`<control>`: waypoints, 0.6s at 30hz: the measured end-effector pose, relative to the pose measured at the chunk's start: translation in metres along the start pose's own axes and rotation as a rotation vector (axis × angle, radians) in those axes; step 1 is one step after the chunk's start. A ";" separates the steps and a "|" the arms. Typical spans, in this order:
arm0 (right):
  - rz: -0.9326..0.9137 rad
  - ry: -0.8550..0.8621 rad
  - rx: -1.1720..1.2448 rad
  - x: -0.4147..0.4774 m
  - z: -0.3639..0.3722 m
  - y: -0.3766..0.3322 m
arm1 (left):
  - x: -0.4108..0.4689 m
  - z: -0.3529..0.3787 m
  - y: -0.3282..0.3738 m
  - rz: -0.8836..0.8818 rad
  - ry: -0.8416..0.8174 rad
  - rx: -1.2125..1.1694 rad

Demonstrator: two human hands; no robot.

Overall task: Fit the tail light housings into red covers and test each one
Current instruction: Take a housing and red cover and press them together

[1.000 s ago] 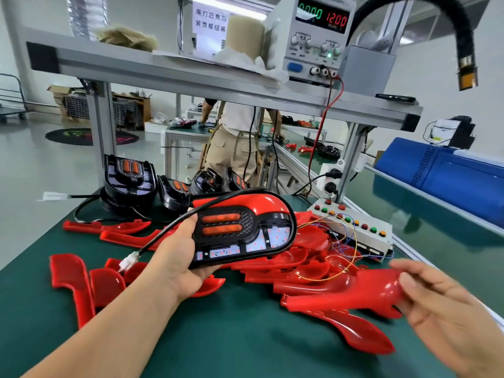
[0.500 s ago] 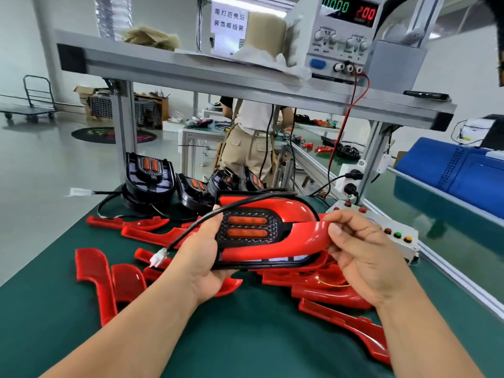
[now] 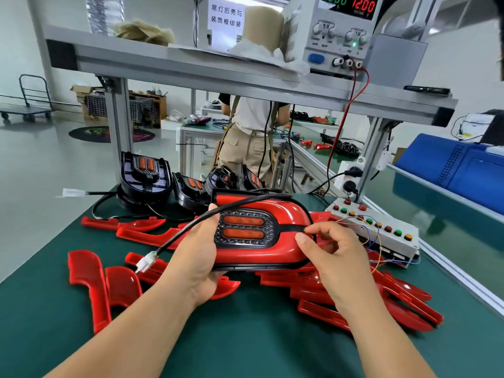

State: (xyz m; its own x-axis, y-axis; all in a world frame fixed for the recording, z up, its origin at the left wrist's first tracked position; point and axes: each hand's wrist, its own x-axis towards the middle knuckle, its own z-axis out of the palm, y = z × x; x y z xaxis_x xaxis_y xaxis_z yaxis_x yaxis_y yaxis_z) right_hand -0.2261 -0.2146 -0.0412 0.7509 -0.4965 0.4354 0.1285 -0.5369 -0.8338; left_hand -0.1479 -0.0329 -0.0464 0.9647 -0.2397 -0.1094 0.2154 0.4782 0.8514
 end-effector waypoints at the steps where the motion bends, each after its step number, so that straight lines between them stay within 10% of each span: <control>1: 0.046 0.008 0.049 -0.001 0.001 -0.001 | 0.000 0.000 0.001 0.005 -0.002 0.004; 9: 0.493 -0.336 0.906 -0.006 0.003 0.000 | -0.006 0.003 0.004 -0.032 -0.100 -0.016; 14: 0.448 -0.247 0.906 -0.002 0.001 0.007 | -0.013 -0.008 0.014 -0.078 -0.519 0.280; 18: 0.421 -0.238 0.872 -0.002 -0.001 0.009 | -0.015 -0.007 0.012 0.007 -0.514 0.370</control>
State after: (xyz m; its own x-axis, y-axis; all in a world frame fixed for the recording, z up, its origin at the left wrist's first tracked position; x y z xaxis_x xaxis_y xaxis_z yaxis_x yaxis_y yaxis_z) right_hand -0.2273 -0.2191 -0.0495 0.9428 -0.3301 0.0469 0.1807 0.3877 -0.9039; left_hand -0.1584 -0.0180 -0.0382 0.7497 -0.6571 0.0786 0.0545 0.1796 0.9822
